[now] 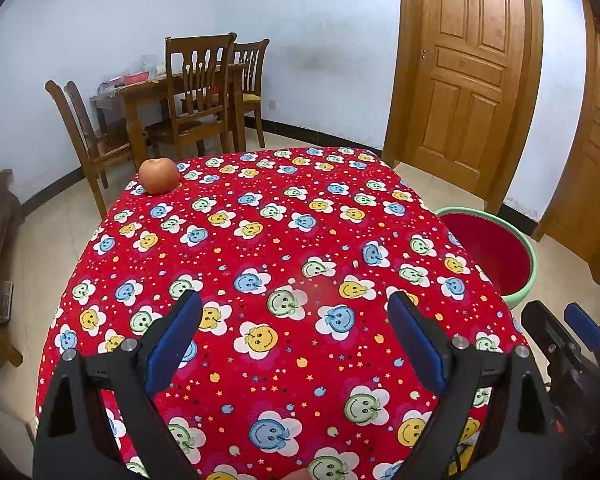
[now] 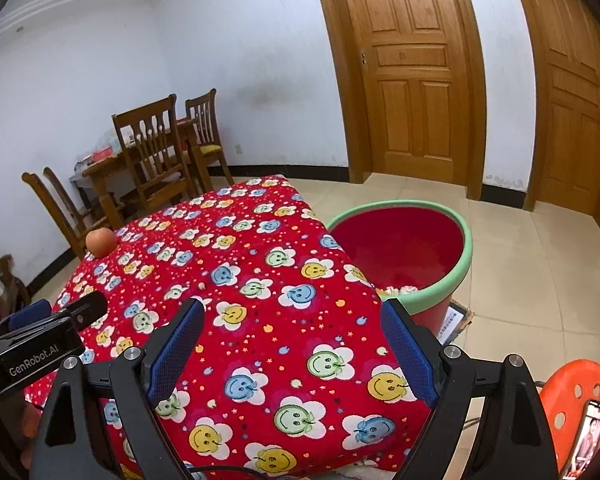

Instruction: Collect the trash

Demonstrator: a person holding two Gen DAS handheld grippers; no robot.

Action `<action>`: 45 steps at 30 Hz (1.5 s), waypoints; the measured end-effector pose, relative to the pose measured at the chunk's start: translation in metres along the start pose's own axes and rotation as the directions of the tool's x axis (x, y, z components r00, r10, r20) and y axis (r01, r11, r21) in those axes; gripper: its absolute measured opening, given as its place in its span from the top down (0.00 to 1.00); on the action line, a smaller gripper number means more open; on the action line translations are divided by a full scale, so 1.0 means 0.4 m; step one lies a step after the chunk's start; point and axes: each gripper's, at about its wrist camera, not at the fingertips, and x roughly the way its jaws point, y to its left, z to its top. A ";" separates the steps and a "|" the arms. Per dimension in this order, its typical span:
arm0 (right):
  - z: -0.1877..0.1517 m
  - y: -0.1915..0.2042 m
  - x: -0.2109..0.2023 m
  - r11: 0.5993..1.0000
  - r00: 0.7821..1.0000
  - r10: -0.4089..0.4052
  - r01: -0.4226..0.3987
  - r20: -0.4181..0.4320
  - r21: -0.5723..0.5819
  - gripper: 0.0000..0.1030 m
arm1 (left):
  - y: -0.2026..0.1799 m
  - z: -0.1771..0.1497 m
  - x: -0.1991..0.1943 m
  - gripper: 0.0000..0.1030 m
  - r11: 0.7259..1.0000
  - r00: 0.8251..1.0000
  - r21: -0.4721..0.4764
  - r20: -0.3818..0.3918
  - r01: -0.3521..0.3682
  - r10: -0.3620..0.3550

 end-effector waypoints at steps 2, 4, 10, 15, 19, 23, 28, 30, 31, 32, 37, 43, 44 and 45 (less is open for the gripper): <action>0.000 -0.001 0.005 1.000 1.000 0.000 0.000 -0.005 0.001 0.13 | -0.001 -0.002 0.003 0.10 1.000 1.000 0.003 -0.002 0.000 0.000; -0.001 -0.002 0.008 1.000 1.000 0.000 0.000 -0.009 0.002 0.13 | -0.004 -0.003 0.006 0.10 1.000 1.000 0.005 -0.004 -0.001 0.001; -0.003 -0.003 0.010 1.000 1.000 -0.001 0.001 -0.008 0.005 0.13 | -0.005 -0.004 0.006 0.10 1.000 1.000 0.005 -0.003 -0.001 0.001; -0.003 -0.004 0.010 1.000 1.000 -0.002 0.002 -0.007 0.006 0.13 | -0.007 -0.004 0.007 0.10 1.000 1.000 0.007 -0.003 0.001 -0.001; -0.002 -0.003 0.009 1.000 1.000 -0.002 0.002 -0.006 0.004 0.13 | -0.009 -0.004 0.007 0.10 1.000 1.000 0.007 -0.002 0.003 -0.003; -0.002 -0.003 0.010 1.000 1.000 -0.003 0.003 -0.006 0.006 0.13 | -0.010 -0.003 0.005 0.10 1.000 1.000 0.008 -0.001 0.003 -0.003; -0.002 -0.004 0.009 1.000 1.000 -0.003 0.003 -0.006 0.005 0.13 | -0.010 -0.003 0.005 0.10 1.000 1.000 0.007 -0.001 0.002 -0.002; -0.002 -0.005 0.009 1.000 1.000 -0.002 0.002 -0.005 0.005 0.13 | -0.011 -0.003 0.005 0.10 1.000 1.000 0.007 -0.001 0.002 -0.002; -0.002 -0.004 0.009 1.000 1.000 -0.002 0.002 -0.006 0.005 0.13 | -0.010 -0.003 0.005 0.10 1.000 1.000 0.007 -0.001 0.002 -0.002; -0.002 -0.004 0.009 1.000 1.000 -0.003 0.003 -0.006 0.005 0.13 | -0.010 -0.003 0.005 0.10 1.000 1.000 0.007 0.000 0.002 -0.002; -0.002 -0.004 0.009 1.000 1.000 -0.002 0.003 -0.006 0.005 0.13 | -0.011 -0.003 0.004 0.10 1.000 1.000 0.008 -0.001 0.003 -0.003; -0.001 -0.004 0.008 1.000 1.000 -0.002 0.002 -0.005 0.005 0.13 | -0.012 -0.003 0.004 0.10 1.000 1.000 0.007 -0.001 0.002 -0.002; -0.001 -0.005 0.009 1.000 1.000 -0.002 0.002 -0.005 0.006 0.13 | -0.011 -0.003 0.003 0.10 1.000 1.000 0.007 0.000 0.002 -0.002; -0.001 -0.004 0.008 1.000 1.000 -0.003 0.003 -0.005 0.005 0.13 | -0.012 -0.004 0.003 0.10 1.000 1.000 0.007 0.000 0.002 -0.002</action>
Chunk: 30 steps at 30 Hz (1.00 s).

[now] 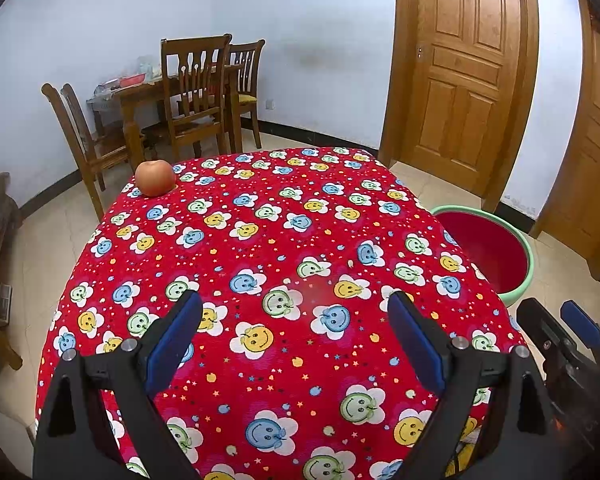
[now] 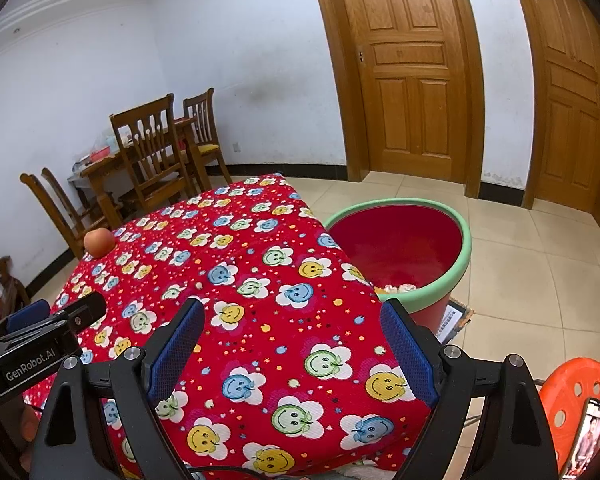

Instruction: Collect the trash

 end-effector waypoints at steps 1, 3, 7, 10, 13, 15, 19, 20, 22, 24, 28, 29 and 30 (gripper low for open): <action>0.000 -0.001 0.001 1.000 1.000 -0.001 0.001 0.000 0.000 0.13 | -0.001 0.002 0.000 0.10 1.000 1.000 0.001 0.001 0.000 0.000; 0.001 0.000 -0.001 1.000 1.000 0.000 0.000 0.001 0.001 0.13 | -0.001 0.001 0.000 0.10 1.000 1.000 0.002 0.000 0.000 0.000; 0.001 0.000 -0.001 1.000 1.000 0.000 0.000 0.000 0.000 0.13 | -0.003 0.001 -0.001 0.10 1.000 1.000 0.002 -0.001 0.001 -0.001; 0.001 0.000 -0.001 1.000 1.000 0.000 0.000 0.000 0.000 0.13 | -0.003 0.002 -0.002 0.10 1.000 1.000 0.001 0.000 0.001 -0.001; 0.001 0.000 -0.001 1.000 1.000 0.000 0.000 0.000 0.001 0.13 | -0.003 0.002 -0.001 0.10 1.000 1.000 0.001 0.000 0.001 -0.001; 0.001 0.000 -0.001 1.000 1.000 0.000 0.000 0.000 0.000 0.13 | -0.002 0.001 -0.001 0.10 1.000 1.000 0.000 -0.001 0.001 -0.001; 0.002 0.001 -0.002 1.000 1.000 0.002 -0.002 -0.001 0.000 0.13 | -0.004 0.003 -0.002 0.10 1.000 1.000 -0.003 -0.001 0.002 -0.002; 0.003 0.000 -0.002 1.000 1.000 0.001 -0.001 -0.001 0.000 0.13 | -0.004 0.003 -0.002 0.10 1.000 1.000 -0.003 -0.001 0.003 -0.003; 0.002 0.001 -0.002 1.000 1.000 0.001 -0.001 -0.001 0.001 0.13 | -0.007 0.003 -0.003 0.10 1.000 1.000 -0.003 -0.001 0.007 -0.007; 0.002 0.001 -0.002 1.000 1.000 0.001 -0.001 0.000 0.000 0.13 | -0.007 0.005 -0.006 0.10 1.000 1.000 -0.002 0.000 0.011 -0.011; 0.002 0.001 -0.001 1.000 1.000 0.001 -0.001 -0.001 0.001 0.13 | -0.007 0.005 -0.008 0.10 1.000 1.000 -0.001 0.000 0.017 -0.017; 0.002 0.001 -0.001 1.000 1.000 0.000 0.000 -0.001 0.001 0.13 | -0.005 0.005 -0.007 0.10 1.000 1.000 0.000 0.000 0.018 -0.018; 0.002 0.001 -0.001 1.000 1.000 0.001 -0.001 -0.001 0.001 0.13 | -0.005 0.005 -0.007 0.10 1.000 1.000 0.000 -0.001 0.020 -0.020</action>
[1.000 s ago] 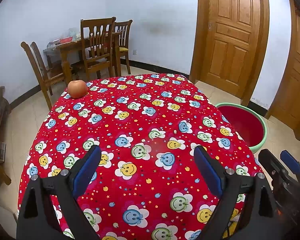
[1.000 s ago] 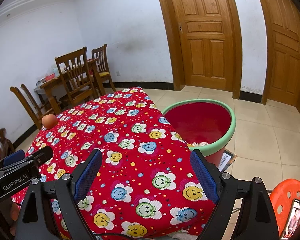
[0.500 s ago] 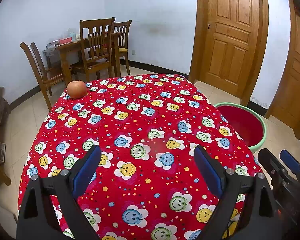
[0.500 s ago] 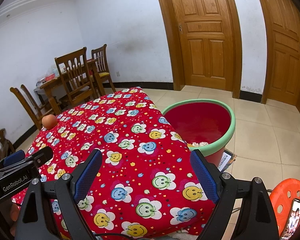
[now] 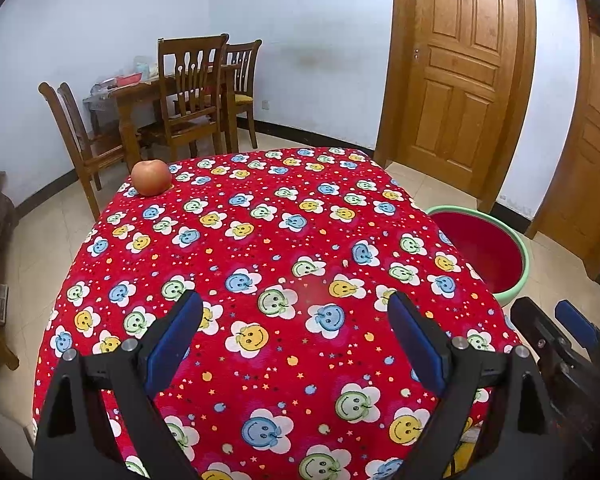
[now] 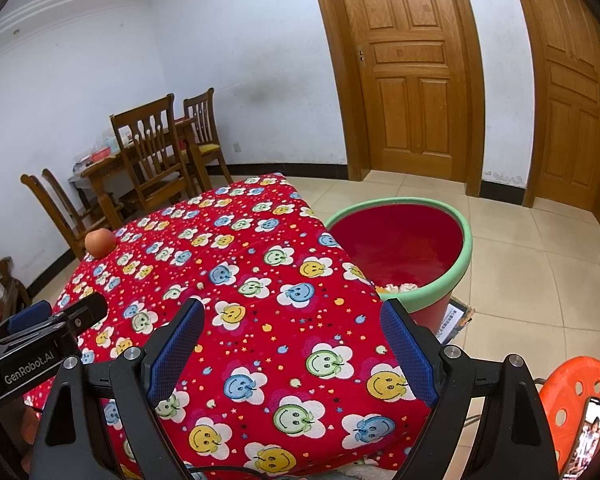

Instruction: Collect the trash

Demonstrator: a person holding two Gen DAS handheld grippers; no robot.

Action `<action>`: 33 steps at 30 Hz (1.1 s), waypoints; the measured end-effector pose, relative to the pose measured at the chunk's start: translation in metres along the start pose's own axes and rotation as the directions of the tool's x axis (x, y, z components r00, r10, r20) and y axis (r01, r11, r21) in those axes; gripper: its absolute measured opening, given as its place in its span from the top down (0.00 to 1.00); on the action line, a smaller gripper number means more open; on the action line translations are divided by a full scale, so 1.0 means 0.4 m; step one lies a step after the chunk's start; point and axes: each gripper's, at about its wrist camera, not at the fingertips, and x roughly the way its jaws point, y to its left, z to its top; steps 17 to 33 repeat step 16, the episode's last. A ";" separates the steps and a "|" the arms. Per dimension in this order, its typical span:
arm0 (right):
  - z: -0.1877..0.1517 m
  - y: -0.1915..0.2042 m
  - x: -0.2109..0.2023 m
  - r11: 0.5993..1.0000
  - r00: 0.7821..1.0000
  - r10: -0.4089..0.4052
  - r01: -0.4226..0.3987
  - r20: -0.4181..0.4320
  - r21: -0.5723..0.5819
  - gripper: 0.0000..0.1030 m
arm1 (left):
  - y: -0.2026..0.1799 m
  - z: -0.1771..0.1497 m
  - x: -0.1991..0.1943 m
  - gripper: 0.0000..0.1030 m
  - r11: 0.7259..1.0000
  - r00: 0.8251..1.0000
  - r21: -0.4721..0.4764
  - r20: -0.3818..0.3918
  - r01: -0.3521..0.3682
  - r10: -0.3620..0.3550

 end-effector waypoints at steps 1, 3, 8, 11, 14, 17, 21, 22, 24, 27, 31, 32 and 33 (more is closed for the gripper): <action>0.000 0.000 0.000 1.000 1.000 0.000 0.000 0.000 0.000 0.13 | 0.002 0.000 0.001 0.10 1.000 1.000 0.000 0.000 0.001 -0.001; 0.000 0.000 0.000 1.000 1.000 0.000 0.000 0.000 0.000 0.13 | 0.001 0.000 0.001 0.10 1.000 1.000 -0.001 -0.001 0.001 -0.001; 0.000 0.000 0.000 1.000 1.000 0.000 0.000 0.001 0.000 0.13 | -0.001 0.000 -0.001 0.10 1.000 1.000 -0.001 -0.002 0.002 -0.002; 0.000 0.000 0.001 1.000 1.000 0.000 0.000 -0.001 0.000 0.13 | 0.001 0.000 -0.001 0.10 1.000 1.000 -0.002 -0.002 0.002 -0.002; 0.000 0.000 0.000 1.000 1.000 0.001 -0.001 0.000 -0.001 0.13 | 0.000 0.000 -0.001 0.10 1.000 1.000 -0.002 -0.002 0.001 -0.001; 0.000 0.000 0.001 1.000 1.000 0.001 -0.001 0.000 0.000 0.13 | 0.002 0.000 -0.001 0.10 1.000 1.000 -0.001 -0.002 0.002 -0.002; 0.000 0.000 0.001 1.000 1.000 0.001 -0.001 0.000 0.000 0.13 | 0.002 0.000 -0.001 0.10 1.000 1.000 -0.001 -0.002 0.002 -0.002; 0.000 0.000 0.001 1.000 1.000 0.001 -0.001 0.000 0.000 0.13 | 0.002 0.000 -0.001 0.10 1.000 1.000 -0.001 -0.002 0.002 -0.002; 0.000 0.000 0.001 1.000 1.000 0.001 -0.001 0.000 0.000 0.13 | 0.002 0.000 -0.001 0.10 1.000 1.000 -0.001 -0.002 0.002 -0.002; 0.000 0.000 0.001 1.000 1.000 0.001 -0.001 0.000 0.000 0.13 | 0.002 0.000 -0.001 0.10 1.000 1.000 -0.001 -0.002 0.002 -0.002; 0.000 0.000 0.001 1.000 1.000 0.001 -0.001 0.000 0.000 0.13 | 0.002 0.000 -0.001 0.10 1.000 1.000 -0.001 -0.002 0.002 -0.002; 0.000 0.000 0.001 1.000 1.000 0.001 -0.001 0.000 0.000 0.13 | 0.002 0.000 -0.001 0.10 1.000 1.000 -0.001 -0.002 0.002 -0.002; 0.000 0.000 0.001 1.000 1.000 0.001 -0.001 0.000 0.000 0.13 | 0.002 0.000 -0.001 0.10 1.000 1.000 -0.001 -0.002 0.002 -0.002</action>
